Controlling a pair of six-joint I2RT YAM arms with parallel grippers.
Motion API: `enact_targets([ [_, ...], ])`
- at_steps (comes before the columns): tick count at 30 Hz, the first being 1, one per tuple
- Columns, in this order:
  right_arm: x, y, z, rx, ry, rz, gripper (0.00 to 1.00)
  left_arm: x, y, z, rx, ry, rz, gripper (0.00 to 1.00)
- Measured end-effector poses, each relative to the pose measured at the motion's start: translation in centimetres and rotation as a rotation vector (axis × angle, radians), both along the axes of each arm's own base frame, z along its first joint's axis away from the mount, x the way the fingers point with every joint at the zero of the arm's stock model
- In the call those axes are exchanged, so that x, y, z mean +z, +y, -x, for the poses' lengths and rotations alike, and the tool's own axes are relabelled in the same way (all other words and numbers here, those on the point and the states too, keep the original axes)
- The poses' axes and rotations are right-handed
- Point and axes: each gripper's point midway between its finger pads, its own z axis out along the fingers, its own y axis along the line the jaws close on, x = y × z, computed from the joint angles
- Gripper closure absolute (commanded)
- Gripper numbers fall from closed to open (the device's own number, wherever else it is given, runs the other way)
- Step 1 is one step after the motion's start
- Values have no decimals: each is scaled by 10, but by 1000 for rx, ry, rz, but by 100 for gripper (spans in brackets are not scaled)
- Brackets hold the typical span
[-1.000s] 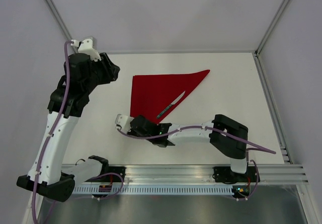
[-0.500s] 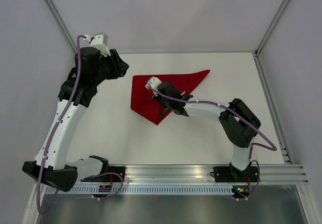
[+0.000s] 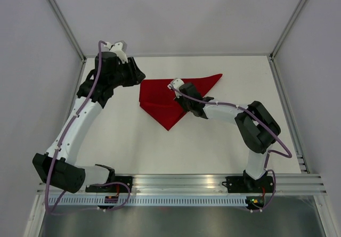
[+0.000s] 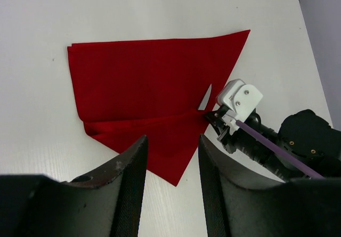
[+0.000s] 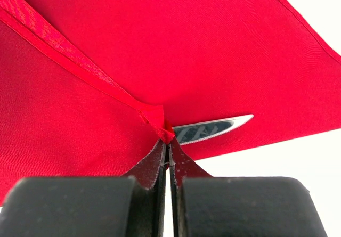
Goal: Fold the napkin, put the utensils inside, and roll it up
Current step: Fold the napkin at the center of the board.
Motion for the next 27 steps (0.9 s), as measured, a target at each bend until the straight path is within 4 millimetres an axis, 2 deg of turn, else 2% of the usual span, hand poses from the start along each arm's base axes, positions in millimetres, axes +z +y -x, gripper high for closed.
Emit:
enact_targets([
  [7, -4, -14, -6, -30, 5, 2, 96, -38, -15, -6, -38, 78, 1, 53],
  [15, -9, -24, -8, -53, 22, -7, 94, -69, -42, -12, -93, 138, -8, 53],
  [18, -10, -27, -10, -61, 32, -19, 82, -83, -50, -14, -107, 160, -11, 53],
  [22, -12, -34, -13, -83, 51, -34, 61, -105, -57, -14, -120, 203, -25, 53],
  [25, -12, -42, -16, -101, 74, -40, 54, -120, -62, -14, -130, 229, -34, 53],
  [27, -9, -48, -21, -117, 83, -52, 53, -130, -65, -12, -137, 247, -39, 53],
])
